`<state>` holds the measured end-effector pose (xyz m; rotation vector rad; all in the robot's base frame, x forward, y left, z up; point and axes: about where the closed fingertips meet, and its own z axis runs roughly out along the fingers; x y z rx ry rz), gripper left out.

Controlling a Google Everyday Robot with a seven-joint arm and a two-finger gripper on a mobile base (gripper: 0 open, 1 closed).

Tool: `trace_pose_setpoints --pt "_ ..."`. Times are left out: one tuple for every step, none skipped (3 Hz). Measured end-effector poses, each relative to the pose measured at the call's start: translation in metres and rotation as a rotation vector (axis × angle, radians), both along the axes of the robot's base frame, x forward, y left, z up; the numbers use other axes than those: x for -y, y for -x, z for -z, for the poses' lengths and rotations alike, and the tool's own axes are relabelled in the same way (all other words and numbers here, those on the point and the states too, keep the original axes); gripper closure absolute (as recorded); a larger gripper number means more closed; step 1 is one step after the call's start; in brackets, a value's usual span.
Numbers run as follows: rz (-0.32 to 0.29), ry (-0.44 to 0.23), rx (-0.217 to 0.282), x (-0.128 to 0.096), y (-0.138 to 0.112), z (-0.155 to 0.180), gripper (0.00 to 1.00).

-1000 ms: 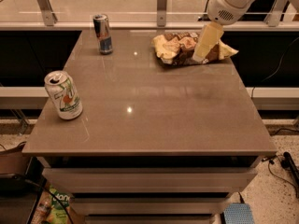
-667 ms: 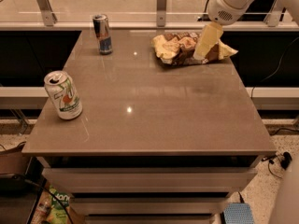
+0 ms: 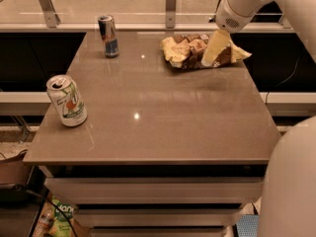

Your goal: Move brown chip bag near 7up can

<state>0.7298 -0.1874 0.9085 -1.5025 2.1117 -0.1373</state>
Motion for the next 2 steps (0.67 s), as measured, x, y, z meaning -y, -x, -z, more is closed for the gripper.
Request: trace_pose_setpoints --pt "-0.029 -0.009 -0.026 -0.008 -0.013 0.017 0.00" --pt "-0.065 0.000 -0.056 -0.020 -0.021 0.031 0.00"
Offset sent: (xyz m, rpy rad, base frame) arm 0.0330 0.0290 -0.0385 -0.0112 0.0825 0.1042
